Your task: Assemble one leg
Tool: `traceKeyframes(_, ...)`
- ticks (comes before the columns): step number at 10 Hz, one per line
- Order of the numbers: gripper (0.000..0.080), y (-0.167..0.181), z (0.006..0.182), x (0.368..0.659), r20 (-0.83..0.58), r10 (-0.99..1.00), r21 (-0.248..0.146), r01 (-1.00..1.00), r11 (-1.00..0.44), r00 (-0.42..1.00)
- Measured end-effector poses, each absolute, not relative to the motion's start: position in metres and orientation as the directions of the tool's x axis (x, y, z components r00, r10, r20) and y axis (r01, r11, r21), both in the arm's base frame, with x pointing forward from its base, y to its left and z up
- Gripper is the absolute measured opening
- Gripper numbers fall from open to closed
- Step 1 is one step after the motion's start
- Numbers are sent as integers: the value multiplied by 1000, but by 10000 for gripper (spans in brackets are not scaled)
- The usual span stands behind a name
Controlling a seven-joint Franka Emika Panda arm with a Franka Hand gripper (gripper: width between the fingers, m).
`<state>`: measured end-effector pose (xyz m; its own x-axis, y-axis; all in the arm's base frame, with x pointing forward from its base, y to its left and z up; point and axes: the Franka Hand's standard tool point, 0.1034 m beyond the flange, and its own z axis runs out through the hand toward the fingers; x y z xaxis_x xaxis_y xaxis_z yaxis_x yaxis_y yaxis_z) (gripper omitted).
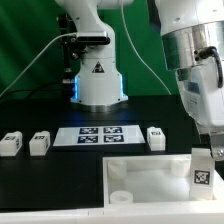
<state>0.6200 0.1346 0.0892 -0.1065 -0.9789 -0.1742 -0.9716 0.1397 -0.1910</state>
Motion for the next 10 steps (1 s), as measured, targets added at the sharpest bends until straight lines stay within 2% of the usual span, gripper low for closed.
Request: traceKeyframes(10,649,135,89,620,-174,-979,-191,-972,139,-106)
